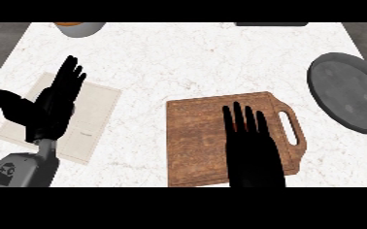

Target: Pick the tomato from the cutting board and place it in the pan

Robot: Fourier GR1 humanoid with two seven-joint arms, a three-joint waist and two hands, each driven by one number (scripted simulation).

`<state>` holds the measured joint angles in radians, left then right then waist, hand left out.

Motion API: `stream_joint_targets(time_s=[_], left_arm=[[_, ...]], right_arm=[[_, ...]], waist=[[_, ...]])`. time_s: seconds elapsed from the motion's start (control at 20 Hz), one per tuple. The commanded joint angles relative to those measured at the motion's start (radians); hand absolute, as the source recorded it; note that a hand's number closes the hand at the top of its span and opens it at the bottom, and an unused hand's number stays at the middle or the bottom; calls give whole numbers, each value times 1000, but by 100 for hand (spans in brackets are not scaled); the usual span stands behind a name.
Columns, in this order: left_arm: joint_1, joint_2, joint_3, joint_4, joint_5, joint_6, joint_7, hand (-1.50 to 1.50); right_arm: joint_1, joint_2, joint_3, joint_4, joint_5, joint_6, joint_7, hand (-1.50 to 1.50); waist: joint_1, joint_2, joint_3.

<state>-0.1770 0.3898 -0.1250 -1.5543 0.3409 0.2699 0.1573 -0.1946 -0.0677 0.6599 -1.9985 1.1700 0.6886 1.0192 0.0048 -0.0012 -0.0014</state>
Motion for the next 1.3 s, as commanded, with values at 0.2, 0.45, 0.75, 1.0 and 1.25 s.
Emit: stream_joint_targets(time_s=[0.2, 0.45, 0.75, 1.0, 1.25], left_arm=[[-13, -24, 18, 41, -22, -13, -13, 0], [61, -16, 39, -10, -26, -53, -32, 0], [90, -53, 35, -82, -50, -41, 15, 0], [33, -55, 101, -10, -60, -87, 21, 0], [-37, -60, 131, 52, -65, -126, 33, 0]], right_arm=[[9, 53, -66, 79, 86, 77, 95, -150], [-101, 67, -154, 247, 43, -1, 40, -150], [-42, 67, -103, 270, 69, -34, 62, -150], [-28, 58, -168, 285, 125, -59, -53, -150], [-126, 67, -203, 414, 66, -151, -62, -150]], waist=[[-11, 1, 1], [6, 2, 1], [5, 0, 1], [-4, 1, 1], [-2, 2, 1]])
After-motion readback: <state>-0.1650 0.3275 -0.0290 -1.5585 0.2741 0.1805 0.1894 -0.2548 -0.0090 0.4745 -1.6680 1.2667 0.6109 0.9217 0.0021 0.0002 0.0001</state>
